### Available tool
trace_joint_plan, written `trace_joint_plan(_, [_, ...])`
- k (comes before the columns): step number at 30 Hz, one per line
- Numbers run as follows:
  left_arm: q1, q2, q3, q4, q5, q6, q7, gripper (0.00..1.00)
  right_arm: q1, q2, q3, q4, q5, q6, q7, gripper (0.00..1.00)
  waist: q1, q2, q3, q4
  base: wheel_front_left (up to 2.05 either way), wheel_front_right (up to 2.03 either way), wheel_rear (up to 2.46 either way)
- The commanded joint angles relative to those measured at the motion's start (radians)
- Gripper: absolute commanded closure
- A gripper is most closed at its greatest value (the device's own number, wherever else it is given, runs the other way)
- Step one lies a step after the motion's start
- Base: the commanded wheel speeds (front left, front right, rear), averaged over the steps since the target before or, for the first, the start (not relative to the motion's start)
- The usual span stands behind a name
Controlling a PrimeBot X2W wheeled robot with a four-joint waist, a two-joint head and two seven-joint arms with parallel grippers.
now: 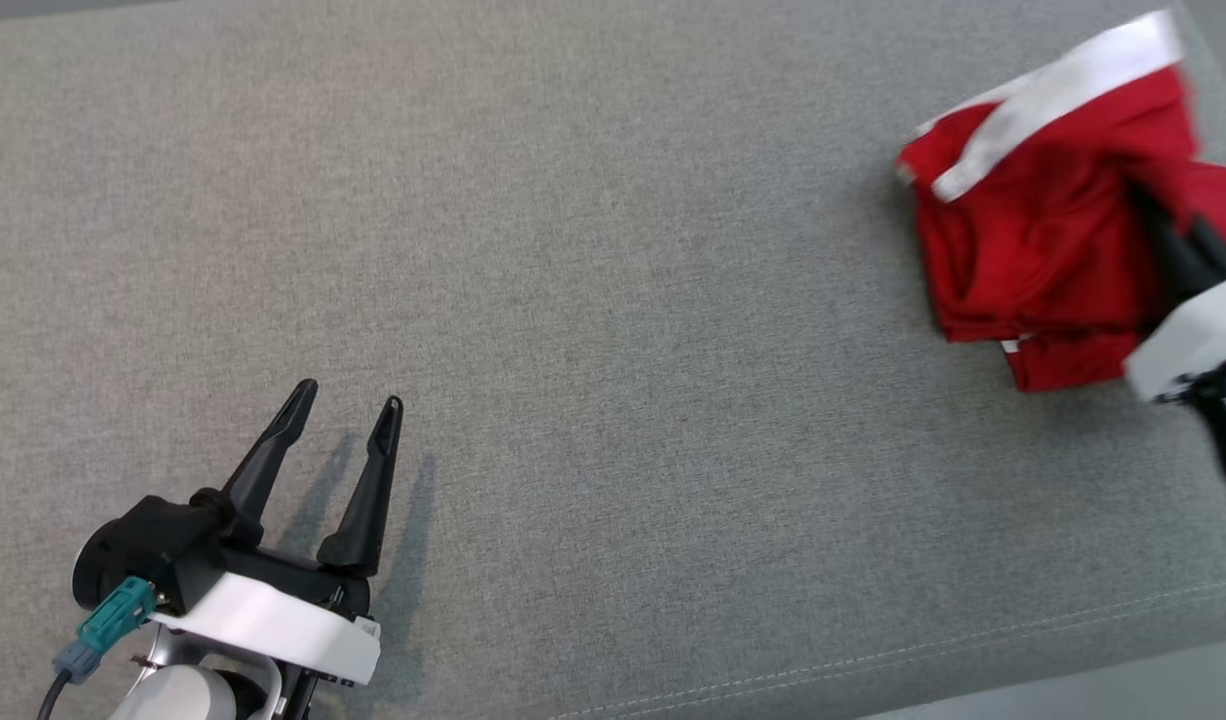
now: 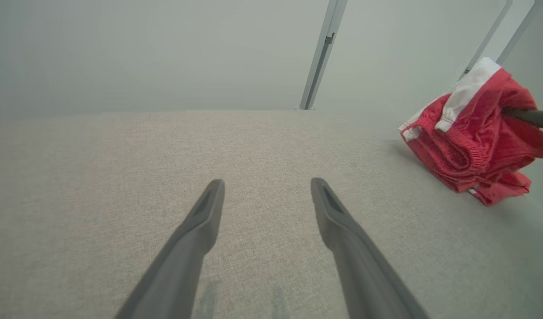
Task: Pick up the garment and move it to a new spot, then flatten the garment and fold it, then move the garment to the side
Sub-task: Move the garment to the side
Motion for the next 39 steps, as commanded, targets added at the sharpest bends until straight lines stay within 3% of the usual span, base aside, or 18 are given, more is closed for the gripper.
trace_joint_plan(1, [-0.053,0.022,0.035,-0.021,0.003,-0.008,-0.009,0.00,-0.013,-0.053,-0.023,0.000,0.009,0.001,0.013,1.00,0.0000,0.0000,0.022,0.007,0.00,0.00,0.00])
trace_joint_plan(7, [-0.093,0.022,0.019,-0.017,0.011,-0.026,-0.001,0.00,-0.031,-0.094,-0.094,0.107,-0.004,0.001,0.028,1.00,0.0000,0.0000,0.068,0.009,0.00,0.00,0.00])
trace_joint_plan(8, [-0.100,0.023,0.017,-0.017,0.012,-0.028,0.000,0.00,-0.039,-0.090,-0.106,0.131,-0.015,0.001,0.012,0.85,0.0000,0.0000,0.074,0.010,0.00,0.00,0.00])
trace_joint_plan(9, [-0.106,0.025,0.015,-0.017,0.013,-0.031,0.003,0.00,-0.047,-0.084,-0.117,0.158,-0.027,0.001,-0.001,0.25,0.0000,0.0000,0.081,0.012,0.00,0.00,0.00])
trace_joint_plan(10, [-0.112,0.027,0.013,-0.017,0.014,-0.034,0.006,0.00,-0.054,-0.079,-0.127,0.187,-0.041,0.001,-0.012,0.00,0.0000,0.0000,0.086,0.015,0.00,0.00,0.00])
trace_joint_plan(19, [-0.129,0.037,0.012,-0.006,0.012,-0.043,0.010,0.00,-0.123,-0.038,-0.178,0.387,-0.121,0.001,-0.096,0.00,0.0000,0.0000,0.099,0.040,0.00,0.00,0.00])
trace_joint_plan(27, [-0.107,0.024,0.019,0.019,0.004,-0.029,-0.016,0.00,-0.115,-0.024,-0.237,0.509,-0.137,0.001,-0.164,0.00,0.0000,0.0000,0.034,0.064,0.00,0.00,0.00])
trace_joint_plan(33, [-0.060,0.025,0.047,0.030,-0.013,-0.009,-0.038,0.00,-0.028,-0.042,-0.258,0.413,-0.111,0.001,-0.220,0.00,0.0000,0.0000,-0.049,0.083,0.00,0.00,0.00])
trace_joint_plan(36, [-0.030,0.032,0.070,0.026,-0.022,0.004,-0.047,0.00,0.026,-0.027,-0.271,0.285,-0.120,0.001,-0.228,0.00,0.0000,0.0000,-0.091,0.092,0.00,0.00,0.00])
trace_joint_plan(39, [-0.001,0.041,0.089,0.021,-0.028,0.015,-0.053,0.00,0.090,0.030,-0.279,0.101,-0.155,0.001,-0.229,0.00,0.0000,0.0000,-0.129,0.102,0.00,0.00,0.00])
